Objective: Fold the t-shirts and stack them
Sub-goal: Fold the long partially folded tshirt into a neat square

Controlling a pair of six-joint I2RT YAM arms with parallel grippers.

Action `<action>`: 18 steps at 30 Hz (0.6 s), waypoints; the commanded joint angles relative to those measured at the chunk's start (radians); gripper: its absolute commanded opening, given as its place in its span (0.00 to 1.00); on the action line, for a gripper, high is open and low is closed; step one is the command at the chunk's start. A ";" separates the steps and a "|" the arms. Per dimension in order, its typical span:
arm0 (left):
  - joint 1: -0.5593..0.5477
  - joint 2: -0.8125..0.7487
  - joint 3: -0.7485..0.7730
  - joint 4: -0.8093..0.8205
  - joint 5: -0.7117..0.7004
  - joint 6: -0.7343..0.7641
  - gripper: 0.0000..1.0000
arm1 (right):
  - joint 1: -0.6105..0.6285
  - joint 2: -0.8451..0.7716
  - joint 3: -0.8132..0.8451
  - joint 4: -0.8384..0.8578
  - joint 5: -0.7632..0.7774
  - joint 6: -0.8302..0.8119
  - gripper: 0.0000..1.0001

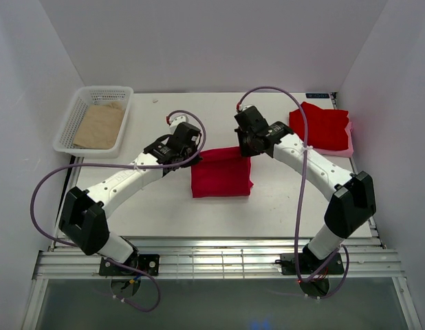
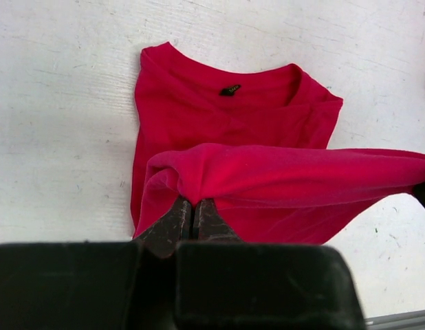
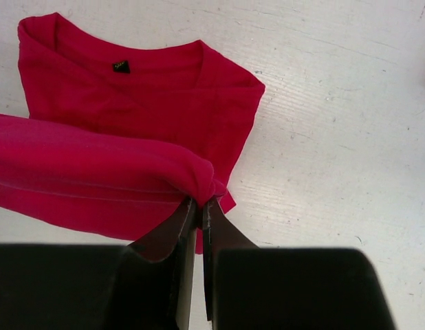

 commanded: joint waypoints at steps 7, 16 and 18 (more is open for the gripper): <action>0.075 0.107 0.080 0.082 0.032 0.068 0.00 | -0.056 0.106 0.093 0.074 -0.012 -0.069 0.08; 0.106 0.274 0.187 0.126 0.065 0.113 0.07 | -0.094 0.261 0.170 0.132 -0.034 -0.081 0.15; 0.106 0.288 0.215 0.114 0.051 0.111 0.54 | -0.099 0.304 0.211 0.128 -0.023 -0.079 0.32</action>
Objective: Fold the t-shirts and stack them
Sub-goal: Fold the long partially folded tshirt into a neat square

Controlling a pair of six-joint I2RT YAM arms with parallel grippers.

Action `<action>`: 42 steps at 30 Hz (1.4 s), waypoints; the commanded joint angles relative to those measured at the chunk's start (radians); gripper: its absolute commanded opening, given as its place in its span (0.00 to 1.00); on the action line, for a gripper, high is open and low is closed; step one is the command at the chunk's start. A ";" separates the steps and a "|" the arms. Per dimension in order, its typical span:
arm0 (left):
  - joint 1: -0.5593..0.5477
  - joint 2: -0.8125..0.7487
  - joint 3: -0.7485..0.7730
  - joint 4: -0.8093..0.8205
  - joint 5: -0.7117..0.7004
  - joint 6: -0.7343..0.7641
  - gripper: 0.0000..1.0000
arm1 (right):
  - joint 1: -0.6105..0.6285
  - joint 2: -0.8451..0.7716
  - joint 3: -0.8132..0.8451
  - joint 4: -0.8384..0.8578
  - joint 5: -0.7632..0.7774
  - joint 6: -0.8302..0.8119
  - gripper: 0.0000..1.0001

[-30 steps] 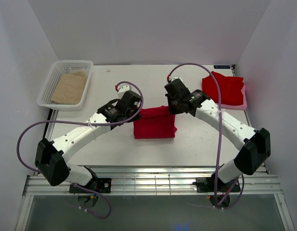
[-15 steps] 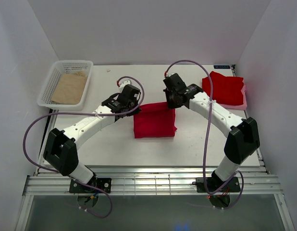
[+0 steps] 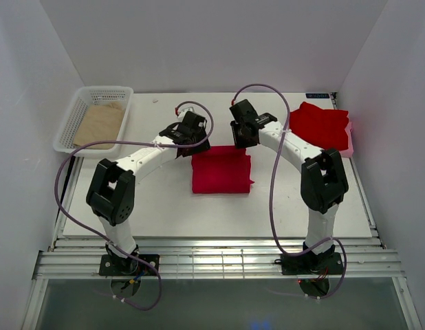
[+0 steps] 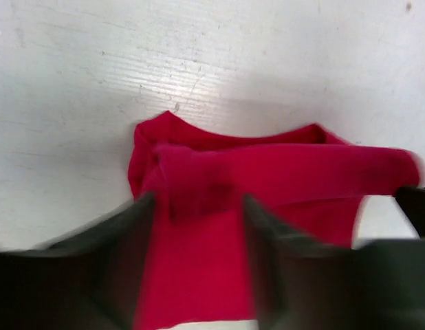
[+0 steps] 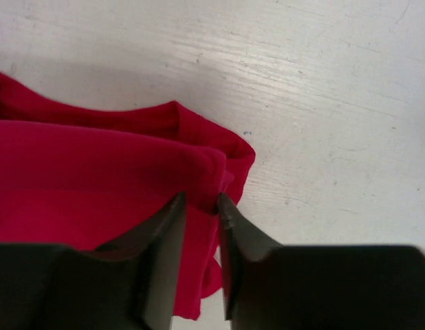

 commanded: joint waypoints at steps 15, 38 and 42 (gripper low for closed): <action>0.013 -0.170 -0.096 -0.046 0.034 -0.018 0.98 | -0.013 -0.170 -0.059 0.005 -0.055 0.035 0.51; -0.019 0.011 -0.112 0.014 0.187 -0.006 0.97 | -0.126 -0.255 -0.561 0.309 -0.431 0.138 0.95; -0.019 0.048 -0.109 0.002 0.165 0.000 0.97 | -0.145 -0.213 -0.550 0.339 -0.454 0.151 0.95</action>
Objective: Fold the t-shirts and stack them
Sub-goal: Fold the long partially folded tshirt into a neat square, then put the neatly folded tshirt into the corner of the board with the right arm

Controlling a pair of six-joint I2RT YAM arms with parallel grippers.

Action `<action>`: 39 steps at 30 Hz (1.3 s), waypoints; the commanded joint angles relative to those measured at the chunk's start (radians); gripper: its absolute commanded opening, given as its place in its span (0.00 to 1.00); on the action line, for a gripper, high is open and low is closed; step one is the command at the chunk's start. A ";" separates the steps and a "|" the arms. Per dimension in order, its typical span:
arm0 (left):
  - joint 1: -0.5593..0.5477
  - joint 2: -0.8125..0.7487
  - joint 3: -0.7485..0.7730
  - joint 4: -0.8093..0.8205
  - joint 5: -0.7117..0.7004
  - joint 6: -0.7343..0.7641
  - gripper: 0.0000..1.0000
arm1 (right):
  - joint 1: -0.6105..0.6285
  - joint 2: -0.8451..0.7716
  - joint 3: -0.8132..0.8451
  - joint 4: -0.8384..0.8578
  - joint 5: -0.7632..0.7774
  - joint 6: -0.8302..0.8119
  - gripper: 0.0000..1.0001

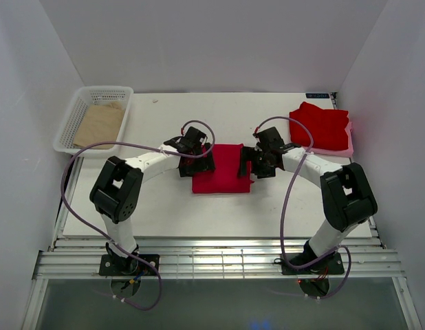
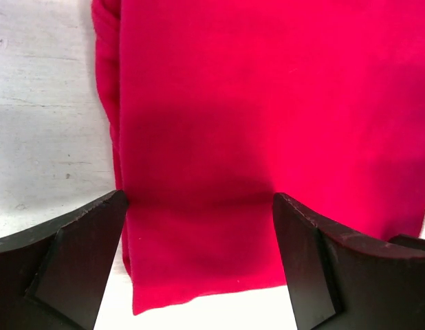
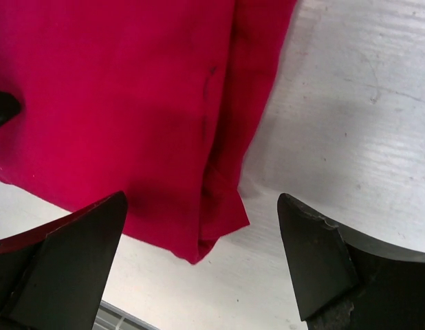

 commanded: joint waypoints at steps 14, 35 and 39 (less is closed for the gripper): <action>-0.007 0.016 0.008 -0.008 -0.013 -0.010 0.96 | -0.015 0.172 0.092 0.110 -0.093 0.042 0.95; -0.026 0.007 0.025 0.012 0.002 -0.028 0.96 | 0.160 0.327 0.276 -0.054 0.096 0.013 0.50; -0.026 -0.005 0.025 0.023 0.001 -0.030 0.96 | 0.185 0.365 0.281 -0.077 0.136 0.009 0.28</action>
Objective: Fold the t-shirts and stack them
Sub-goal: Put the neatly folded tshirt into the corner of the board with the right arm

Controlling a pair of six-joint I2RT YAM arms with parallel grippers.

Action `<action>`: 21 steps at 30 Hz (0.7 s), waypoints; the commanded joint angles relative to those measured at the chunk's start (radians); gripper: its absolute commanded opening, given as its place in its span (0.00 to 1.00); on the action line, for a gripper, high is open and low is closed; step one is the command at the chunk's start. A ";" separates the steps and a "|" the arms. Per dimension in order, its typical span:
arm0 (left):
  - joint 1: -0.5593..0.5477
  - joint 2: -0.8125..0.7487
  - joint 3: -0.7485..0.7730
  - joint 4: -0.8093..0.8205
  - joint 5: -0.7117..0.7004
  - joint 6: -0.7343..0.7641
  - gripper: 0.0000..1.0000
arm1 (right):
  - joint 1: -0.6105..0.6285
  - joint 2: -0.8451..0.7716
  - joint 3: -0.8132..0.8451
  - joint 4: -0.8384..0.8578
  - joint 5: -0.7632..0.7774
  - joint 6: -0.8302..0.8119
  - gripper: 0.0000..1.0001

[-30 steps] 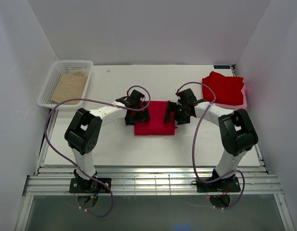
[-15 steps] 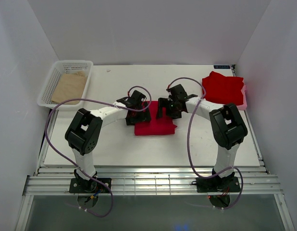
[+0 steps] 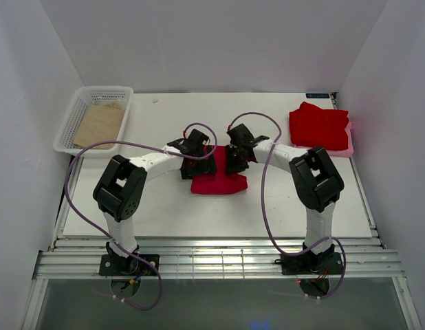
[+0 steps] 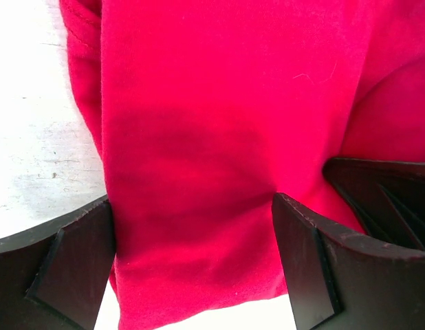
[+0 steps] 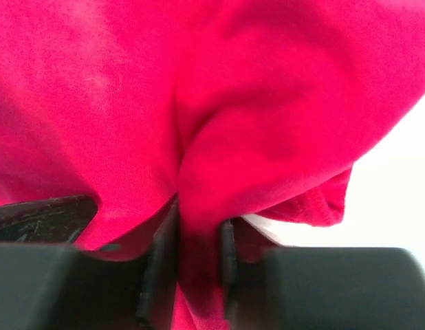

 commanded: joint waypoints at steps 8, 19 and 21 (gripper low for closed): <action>-0.004 -0.127 0.064 -0.011 -0.030 0.016 0.96 | 0.039 0.071 0.073 -0.180 0.208 -0.047 0.08; 0.016 -0.300 0.029 -0.061 -0.030 -0.001 0.97 | -0.125 0.012 0.393 -0.372 0.371 -0.265 0.08; 0.016 -0.316 0.002 -0.063 -0.030 -0.007 0.97 | -0.150 0.022 0.431 -0.383 0.377 -0.307 0.08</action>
